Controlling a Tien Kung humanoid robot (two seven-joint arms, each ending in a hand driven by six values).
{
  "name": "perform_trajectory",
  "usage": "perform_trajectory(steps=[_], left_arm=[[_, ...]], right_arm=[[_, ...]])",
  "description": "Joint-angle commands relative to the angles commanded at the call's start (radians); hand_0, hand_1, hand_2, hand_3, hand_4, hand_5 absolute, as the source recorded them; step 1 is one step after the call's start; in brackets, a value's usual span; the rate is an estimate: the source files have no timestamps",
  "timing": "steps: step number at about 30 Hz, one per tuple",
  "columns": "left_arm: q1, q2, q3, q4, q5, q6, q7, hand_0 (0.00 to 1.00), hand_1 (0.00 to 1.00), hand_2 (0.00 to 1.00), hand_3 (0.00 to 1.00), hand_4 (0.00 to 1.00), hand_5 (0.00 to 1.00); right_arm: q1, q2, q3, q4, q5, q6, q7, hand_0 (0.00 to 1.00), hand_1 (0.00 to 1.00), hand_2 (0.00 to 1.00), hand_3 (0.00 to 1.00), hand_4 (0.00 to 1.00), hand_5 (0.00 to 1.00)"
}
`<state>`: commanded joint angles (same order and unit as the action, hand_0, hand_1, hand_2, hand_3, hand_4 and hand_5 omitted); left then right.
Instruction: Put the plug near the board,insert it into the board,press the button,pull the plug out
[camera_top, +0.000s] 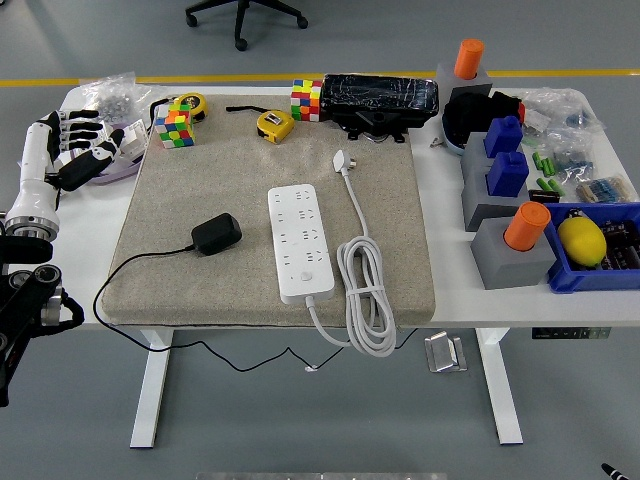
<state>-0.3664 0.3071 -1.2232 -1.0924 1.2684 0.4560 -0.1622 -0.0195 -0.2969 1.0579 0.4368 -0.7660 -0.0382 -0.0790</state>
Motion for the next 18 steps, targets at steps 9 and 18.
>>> perform_trajectory(steps=[9, 18], left_arm=[[0.007, -0.001, 0.003, -0.004, 0.001, -0.002, 0.003, 0.581, 0.604, 0.588, 0.619, 0.834, 0.299], [0.005, 0.0, 0.007, -0.013, 0.003, -0.002, 0.004, 0.583, 0.605, 0.59, 0.62, 0.833, 0.3]], right_arm=[[-0.007, 0.002, 0.015, 0.001, -0.002, -0.001, -0.001, 0.606, 0.664, 0.635, 0.566, 0.978, 0.587], [-0.011, 0.005, 0.021, 0.002, -0.004, 0.0, -0.001, 0.607, 0.664, 0.637, 0.565, 0.978, 0.588]])
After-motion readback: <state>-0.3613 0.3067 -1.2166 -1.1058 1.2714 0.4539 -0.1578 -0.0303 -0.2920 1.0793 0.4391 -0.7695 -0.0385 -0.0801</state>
